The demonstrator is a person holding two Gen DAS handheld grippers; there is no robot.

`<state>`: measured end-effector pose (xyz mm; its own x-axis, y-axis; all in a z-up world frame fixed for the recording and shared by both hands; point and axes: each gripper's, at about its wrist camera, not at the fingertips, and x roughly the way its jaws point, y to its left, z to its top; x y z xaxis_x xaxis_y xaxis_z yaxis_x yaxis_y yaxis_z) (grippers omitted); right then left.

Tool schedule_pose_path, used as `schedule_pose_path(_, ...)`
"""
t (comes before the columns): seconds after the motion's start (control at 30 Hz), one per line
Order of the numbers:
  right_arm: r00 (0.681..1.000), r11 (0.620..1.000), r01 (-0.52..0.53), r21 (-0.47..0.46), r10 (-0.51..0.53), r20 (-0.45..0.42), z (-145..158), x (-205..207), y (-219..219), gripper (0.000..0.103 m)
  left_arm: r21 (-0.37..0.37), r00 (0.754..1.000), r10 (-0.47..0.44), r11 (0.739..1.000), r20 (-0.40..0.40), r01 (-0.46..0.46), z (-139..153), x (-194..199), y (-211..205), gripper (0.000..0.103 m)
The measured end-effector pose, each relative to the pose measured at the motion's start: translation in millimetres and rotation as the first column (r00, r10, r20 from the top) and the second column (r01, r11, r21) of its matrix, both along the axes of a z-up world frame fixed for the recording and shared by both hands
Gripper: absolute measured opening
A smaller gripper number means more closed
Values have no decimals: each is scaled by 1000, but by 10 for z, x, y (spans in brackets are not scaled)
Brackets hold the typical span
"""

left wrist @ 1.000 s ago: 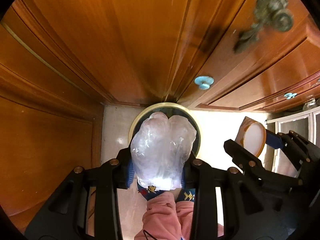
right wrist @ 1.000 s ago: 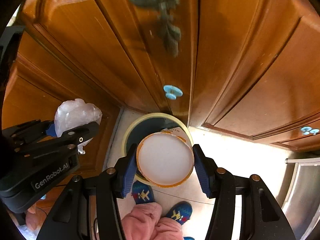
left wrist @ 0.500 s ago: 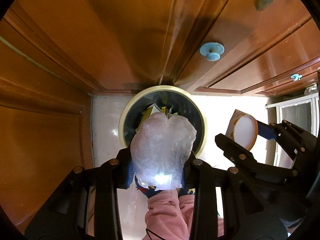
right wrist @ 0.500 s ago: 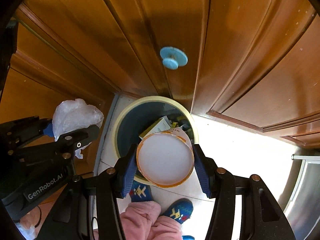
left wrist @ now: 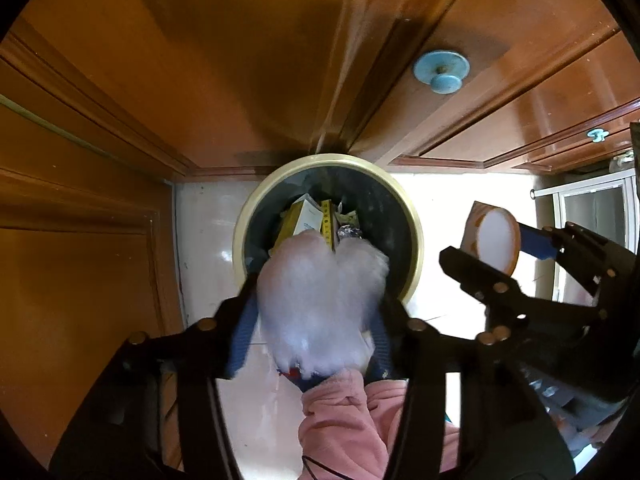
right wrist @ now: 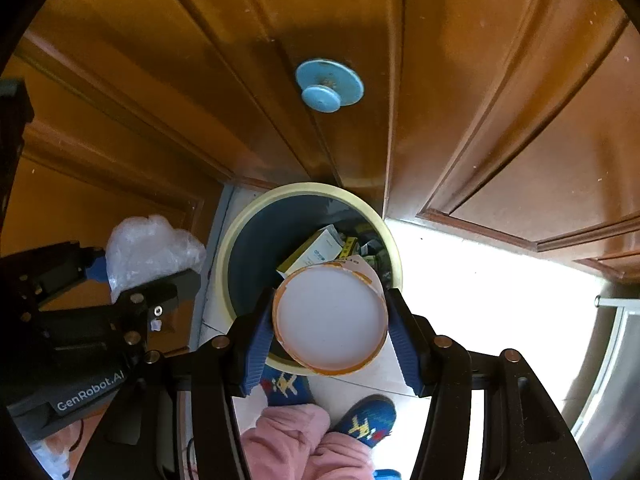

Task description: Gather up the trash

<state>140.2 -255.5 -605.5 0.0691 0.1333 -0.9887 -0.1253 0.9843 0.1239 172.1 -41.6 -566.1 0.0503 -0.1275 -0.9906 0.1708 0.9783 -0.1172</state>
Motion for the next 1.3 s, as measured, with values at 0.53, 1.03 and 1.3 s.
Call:
schedule_pose_path(0.53,995,989,93,116,-89,-42,72,64,-54,61,-37,998,55,998,-22,-56,-65,-59,280,82)
schedule_pose_path(1.03,997,993,83,89,-83,-1,852,-72,16,62,-29,998,67,997,2,-67,781,-326,223,83)
schedule_pose_path(1.3,996,995,73,61,-76,51,1857,-201,-30,62,-26,994,90,996,62,-89,1722,-481,140,83)
